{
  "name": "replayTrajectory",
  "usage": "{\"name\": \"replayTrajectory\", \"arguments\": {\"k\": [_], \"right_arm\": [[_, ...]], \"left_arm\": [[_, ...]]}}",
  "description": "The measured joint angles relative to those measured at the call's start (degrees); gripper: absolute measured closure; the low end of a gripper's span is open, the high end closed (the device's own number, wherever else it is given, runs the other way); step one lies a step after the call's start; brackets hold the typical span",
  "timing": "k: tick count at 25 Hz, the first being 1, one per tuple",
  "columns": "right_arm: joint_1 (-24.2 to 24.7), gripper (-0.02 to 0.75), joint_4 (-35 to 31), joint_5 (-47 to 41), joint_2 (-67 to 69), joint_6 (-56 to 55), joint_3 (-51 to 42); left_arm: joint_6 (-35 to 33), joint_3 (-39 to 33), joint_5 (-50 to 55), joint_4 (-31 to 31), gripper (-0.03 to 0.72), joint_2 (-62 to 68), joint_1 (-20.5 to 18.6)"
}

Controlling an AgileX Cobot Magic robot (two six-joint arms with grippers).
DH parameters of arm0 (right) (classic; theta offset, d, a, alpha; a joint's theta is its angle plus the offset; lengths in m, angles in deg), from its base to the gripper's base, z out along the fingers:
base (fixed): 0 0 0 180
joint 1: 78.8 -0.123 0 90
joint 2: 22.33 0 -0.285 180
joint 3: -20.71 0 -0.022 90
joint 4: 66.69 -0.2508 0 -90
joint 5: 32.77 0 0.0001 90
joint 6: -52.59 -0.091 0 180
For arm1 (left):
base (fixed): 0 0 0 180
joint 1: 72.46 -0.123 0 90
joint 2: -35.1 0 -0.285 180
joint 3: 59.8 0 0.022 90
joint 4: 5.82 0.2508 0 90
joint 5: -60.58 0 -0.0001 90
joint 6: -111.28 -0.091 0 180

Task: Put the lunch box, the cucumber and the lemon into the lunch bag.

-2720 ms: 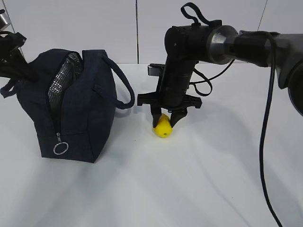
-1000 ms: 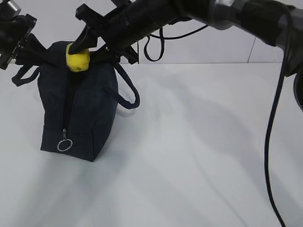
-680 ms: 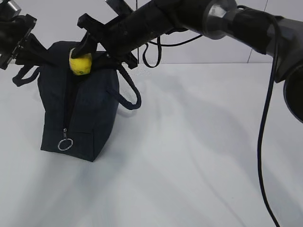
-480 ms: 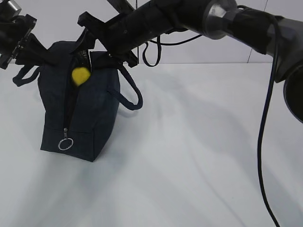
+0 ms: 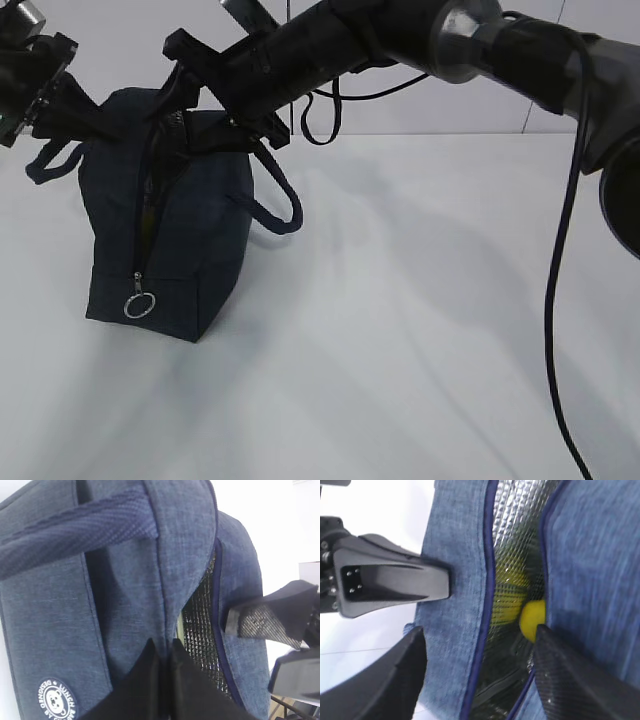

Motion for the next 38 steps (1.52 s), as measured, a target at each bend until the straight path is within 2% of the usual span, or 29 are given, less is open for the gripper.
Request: {"name": "replayTrajectory", "arguments": {"k": [5, 12, 19, 22, 24, 27, 30, 33, 38], "right_arm": [[1.24, 0.211, -4.37, -4.13, 0.0, 1.93, 0.23], [2.31, 0.211, -5.92, -13.05, 0.0, 3.65, 2.89], [2.31, 0.211, -6.92, -14.62, 0.0, 6.98, 5.27], [2.2, 0.211, -2.2, -14.74, 0.0, 3.6, 8.58], [1.7, 0.211, 4.1, -14.84, 0.0, 0.05, 12.44], [0.1, 0.211, 18.06, -15.25, 0.0, -6.85, 18.25], [-1.17, 0.211, 26.11, -15.6, 0.0, -11.3, 20.2], [-1.61, 0.211, 31.19, -16.11, 0.0, -13.94, 19.28], [-1.61, 0.211, 34.1, -16.32, 0.0, -14.95, 16.86]], "left_arm": [[-0.11, 0.0, 0.0, 1.72, 0.696, 0.0, 0.0], [-0.34, 0.0, 0.0, 2.22, 0.696, 0.0, 0.0], [-0.55, 0.0, 0.0, 2.88, 0.696, 0.0, 0.0], [-0.55, 0.0, 0.0, 2.88, 0.696, 0.0, 0.12], [-0.55, 0.0, 0.0, 3.08, 0.696, 0.0, 0.12], [-0.55, 0.0, 0.0, 3.35, 0.696, 0.0, 0.12], [-0.55, 0.0, 0.0, 3.59, 0.696, 0.0, 0.12], [-0.55, 0.0, 0.0, 3.59, 0.696, 0.0, 0.12], [-0.55, 0.0, 0.0, 3.62, 0.696, 0.0, 0.12]]}}
